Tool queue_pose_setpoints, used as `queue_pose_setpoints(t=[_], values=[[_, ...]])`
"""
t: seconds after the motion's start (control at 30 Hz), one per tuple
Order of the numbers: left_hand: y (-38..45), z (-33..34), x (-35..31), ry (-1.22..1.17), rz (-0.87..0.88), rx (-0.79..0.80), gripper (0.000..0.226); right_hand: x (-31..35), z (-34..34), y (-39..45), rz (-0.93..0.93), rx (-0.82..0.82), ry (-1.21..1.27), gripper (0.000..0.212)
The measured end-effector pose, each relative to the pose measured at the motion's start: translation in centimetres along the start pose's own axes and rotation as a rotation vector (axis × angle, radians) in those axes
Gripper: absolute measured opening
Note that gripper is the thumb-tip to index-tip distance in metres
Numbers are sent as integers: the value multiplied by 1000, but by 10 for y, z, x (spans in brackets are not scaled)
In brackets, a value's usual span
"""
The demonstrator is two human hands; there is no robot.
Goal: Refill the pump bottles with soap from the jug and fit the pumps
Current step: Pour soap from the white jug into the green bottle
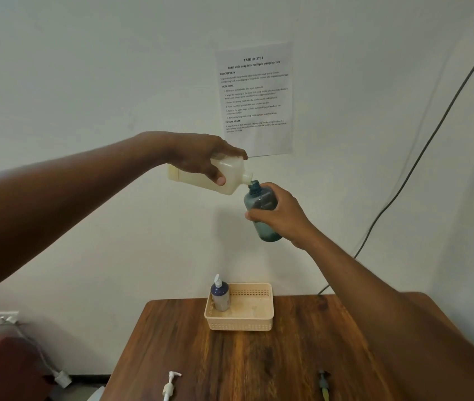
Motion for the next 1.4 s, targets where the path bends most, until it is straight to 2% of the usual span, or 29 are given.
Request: queue_pose_setpoints(t=[1.4], values=[[-4,-5,-9,47,-24,34,76,8,3,-4,7,11,-15,58]])
Point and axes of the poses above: each hand's wrist, its own y-axis towards the middle knuckle, its own z-axis out of the palm, x = y × z, the point moved 8 cm from there along y, towards the middle knuckle, and after that the axes turned 9 degrees about -y, right-handed, at the moved point
